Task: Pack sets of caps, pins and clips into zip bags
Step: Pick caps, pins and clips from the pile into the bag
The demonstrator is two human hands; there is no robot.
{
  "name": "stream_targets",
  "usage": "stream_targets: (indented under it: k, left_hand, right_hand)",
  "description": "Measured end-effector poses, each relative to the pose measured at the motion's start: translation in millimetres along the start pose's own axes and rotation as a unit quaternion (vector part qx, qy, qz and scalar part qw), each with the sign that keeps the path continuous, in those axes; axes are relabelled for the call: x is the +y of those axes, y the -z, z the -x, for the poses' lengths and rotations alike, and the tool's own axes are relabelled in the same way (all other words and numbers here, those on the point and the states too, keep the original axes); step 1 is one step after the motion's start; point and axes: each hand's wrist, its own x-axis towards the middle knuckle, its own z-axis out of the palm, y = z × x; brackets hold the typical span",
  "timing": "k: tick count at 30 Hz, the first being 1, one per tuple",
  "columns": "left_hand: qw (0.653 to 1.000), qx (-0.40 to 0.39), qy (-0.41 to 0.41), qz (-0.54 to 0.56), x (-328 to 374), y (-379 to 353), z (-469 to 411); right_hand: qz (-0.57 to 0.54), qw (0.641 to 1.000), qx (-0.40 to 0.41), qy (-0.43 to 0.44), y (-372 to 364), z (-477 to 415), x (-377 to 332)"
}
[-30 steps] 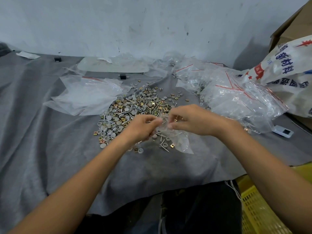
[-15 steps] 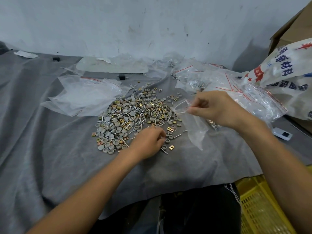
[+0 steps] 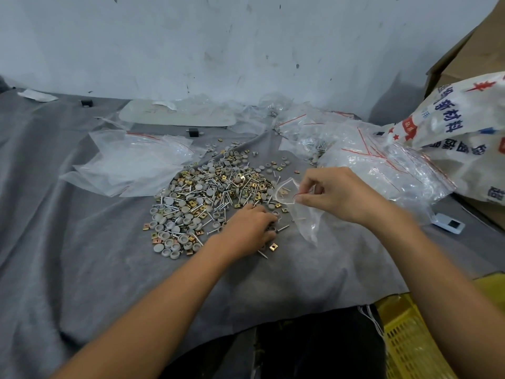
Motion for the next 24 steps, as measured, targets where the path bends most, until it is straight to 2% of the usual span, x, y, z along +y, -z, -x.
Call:
stream_targets:
  k: [9,14,24]
  left_hand:
    - [1.0,0.024,-0.005,-0.005,4,0,-2]
    - [0.999,-0.03,0.038,-0.002,9,11,-12]
    - [0.995,-0.095,0.02,-0.024,11,24,-15]
  right_hand:
    - [0.006,1.0,-0.004,0.005,-2,0,1]
    - [0.043,0.999,-0.023,0.0,-6,2,-5]
    - [0.058,0.998,-0.035,0.003,-8,4,-8]
